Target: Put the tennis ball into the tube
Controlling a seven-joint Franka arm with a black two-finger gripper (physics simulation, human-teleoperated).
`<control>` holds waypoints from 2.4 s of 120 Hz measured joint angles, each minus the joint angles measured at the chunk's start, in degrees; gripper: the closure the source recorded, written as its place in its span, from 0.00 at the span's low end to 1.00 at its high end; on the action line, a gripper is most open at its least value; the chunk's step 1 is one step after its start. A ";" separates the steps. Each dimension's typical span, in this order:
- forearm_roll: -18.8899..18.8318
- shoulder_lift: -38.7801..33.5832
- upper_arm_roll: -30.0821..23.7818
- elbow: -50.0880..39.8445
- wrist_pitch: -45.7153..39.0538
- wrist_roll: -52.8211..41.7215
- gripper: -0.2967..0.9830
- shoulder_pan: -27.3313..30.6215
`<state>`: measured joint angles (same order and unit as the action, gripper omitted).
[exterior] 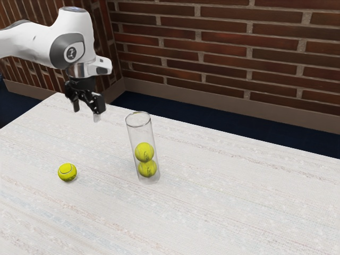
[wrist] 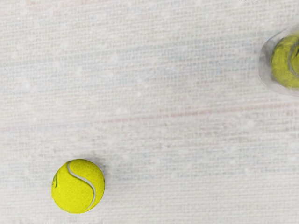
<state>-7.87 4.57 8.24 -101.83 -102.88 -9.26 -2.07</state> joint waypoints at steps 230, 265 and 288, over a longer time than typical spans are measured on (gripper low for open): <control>11.32 3.02 12.97 -29.40 -33.82 -5.30 0.23 1.48; 8.70 2.82 14.91 -27.01 -35.32 -5.88 0.23 -0.44; 7.91 -2.43 13.79 -32.10 -33.21 -3.77 0.23 -2.40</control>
<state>0.05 2.14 22.03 -133.93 -136.09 -13.03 -4.47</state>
